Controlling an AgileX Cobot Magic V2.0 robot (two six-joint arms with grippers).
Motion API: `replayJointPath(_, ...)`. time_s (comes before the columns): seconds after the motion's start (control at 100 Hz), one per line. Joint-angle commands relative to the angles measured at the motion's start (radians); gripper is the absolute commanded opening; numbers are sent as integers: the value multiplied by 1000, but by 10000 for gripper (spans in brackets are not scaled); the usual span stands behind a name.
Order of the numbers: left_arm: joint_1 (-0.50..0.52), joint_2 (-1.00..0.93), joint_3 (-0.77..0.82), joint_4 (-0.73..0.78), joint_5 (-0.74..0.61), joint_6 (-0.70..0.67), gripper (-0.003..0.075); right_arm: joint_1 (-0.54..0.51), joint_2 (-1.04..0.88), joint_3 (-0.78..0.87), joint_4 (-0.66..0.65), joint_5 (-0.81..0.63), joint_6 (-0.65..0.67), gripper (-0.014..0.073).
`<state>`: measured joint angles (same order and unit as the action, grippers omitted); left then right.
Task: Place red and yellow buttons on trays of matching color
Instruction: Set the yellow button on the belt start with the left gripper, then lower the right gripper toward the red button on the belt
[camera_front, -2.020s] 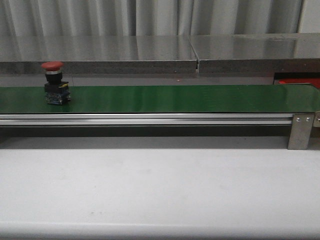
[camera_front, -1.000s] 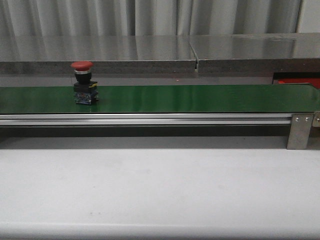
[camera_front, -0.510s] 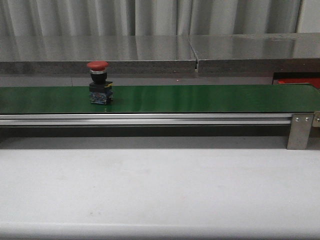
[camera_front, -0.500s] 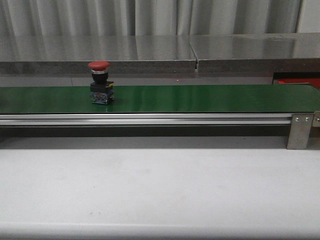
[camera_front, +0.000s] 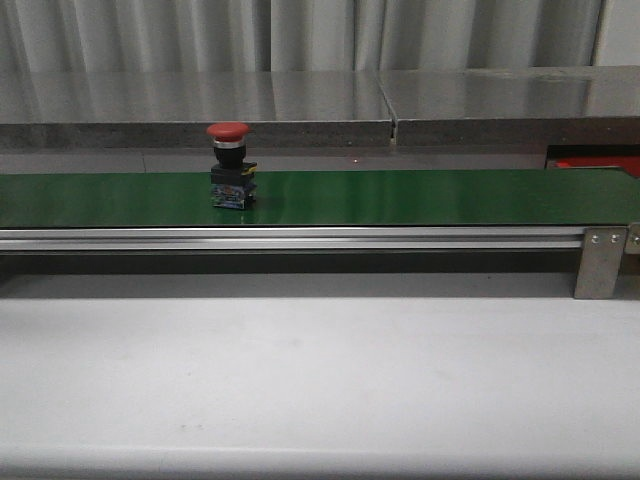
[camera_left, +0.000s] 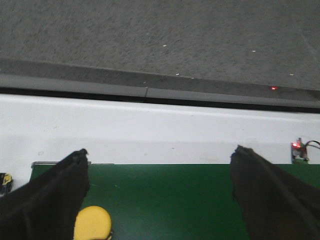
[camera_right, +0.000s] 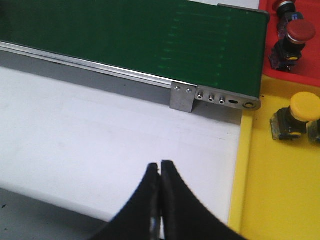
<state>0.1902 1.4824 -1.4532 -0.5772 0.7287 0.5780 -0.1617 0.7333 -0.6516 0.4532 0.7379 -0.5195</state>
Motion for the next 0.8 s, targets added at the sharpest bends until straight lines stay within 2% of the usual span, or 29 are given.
replayJointPath(0.0,-45,-151,69,-42,-94,46,553,2,-7,-24,28,-53,-7,-118)
replayJointPath(0.12,-93,-304,233,-40,-167,64,512,2,-7,-24,29,-57,-7,-118)
replayJointPath(0.21,-118,-415,365,-40,-212,71,447,2,-7,-24,29,-66,-7,-118)
replayJointPath(0.33,-128,-556,537,-40,-255,71,307,2,-7,-24,29,-66,-7,-118)
replayJointPath(0.52,-128,-738,763,-40,-320,71,-22,2,-7,-24,35,-51,-7,-116)
replayJointPath(0.57,-128,-769,801,-40,-337,71,-20,2,-7,-24,40,-47,-7,-104)
replayJointPath(0.64,-128,-794,840,-40,-360,71,-19,2,-7,-24,53,-43,-7,-39)
replayJointPath(0.68,-128,-800,855,-40,-367,71,-19,2,-7,-24,68,-45,-7,31)
replayJointPath(0.73,-128,-802,864,-40,-369,71,-19,2,-7,-24,91,-46,-7,143)
replayJointPath(0.79,-128,-800,869,-40,-363,71,-19,2,-7,-24,113,-46,-7,323)
